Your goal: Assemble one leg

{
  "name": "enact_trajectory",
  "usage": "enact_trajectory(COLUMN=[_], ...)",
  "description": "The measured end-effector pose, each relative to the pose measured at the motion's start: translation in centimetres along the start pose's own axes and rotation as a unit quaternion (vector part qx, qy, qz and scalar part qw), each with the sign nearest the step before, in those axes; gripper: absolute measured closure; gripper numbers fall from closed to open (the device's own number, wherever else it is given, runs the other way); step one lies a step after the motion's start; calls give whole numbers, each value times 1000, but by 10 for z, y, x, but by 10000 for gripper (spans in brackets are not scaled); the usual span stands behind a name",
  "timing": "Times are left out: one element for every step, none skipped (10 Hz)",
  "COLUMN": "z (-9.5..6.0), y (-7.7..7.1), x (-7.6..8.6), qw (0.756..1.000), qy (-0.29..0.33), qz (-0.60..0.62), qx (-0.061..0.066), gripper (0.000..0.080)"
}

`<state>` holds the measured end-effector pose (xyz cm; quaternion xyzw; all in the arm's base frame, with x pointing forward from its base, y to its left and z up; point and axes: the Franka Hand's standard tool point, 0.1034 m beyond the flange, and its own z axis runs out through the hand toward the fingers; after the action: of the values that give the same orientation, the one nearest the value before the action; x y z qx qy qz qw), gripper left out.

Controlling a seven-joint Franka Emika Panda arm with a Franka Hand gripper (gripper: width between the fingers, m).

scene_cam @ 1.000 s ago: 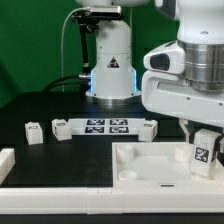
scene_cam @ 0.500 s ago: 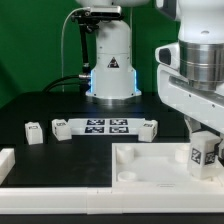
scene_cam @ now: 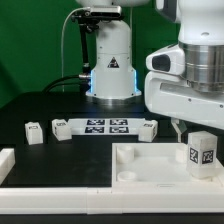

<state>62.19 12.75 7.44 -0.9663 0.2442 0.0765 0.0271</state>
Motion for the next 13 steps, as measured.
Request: enact_trajectory(z=[0,-2,-4,-6,-7,-8,-7,-7,-6,-6,-6,-6,-6], y=[0,-1,-3,-1,1,6,6,6,6,6,6,6,6], x=[1,4,7,8,11,14,14,14,14,14,14,14,14], qw=[998,989,978,954,933,922,922,922,922,922,922,926,931], qy=[3,14,29,37,39,37,37,37,37,37,36,36,36], qz=[-68,-147,-208,-298,-358,-386,-386,-385,-385,-385,-385,-374,-362], qx=[-1,-1,-1,-12,-15,-16,-16,-16,-16,-16,-16,-16,-15], gripper=[152,150,150,150,150,150,165,165,335,511,511,509,509])
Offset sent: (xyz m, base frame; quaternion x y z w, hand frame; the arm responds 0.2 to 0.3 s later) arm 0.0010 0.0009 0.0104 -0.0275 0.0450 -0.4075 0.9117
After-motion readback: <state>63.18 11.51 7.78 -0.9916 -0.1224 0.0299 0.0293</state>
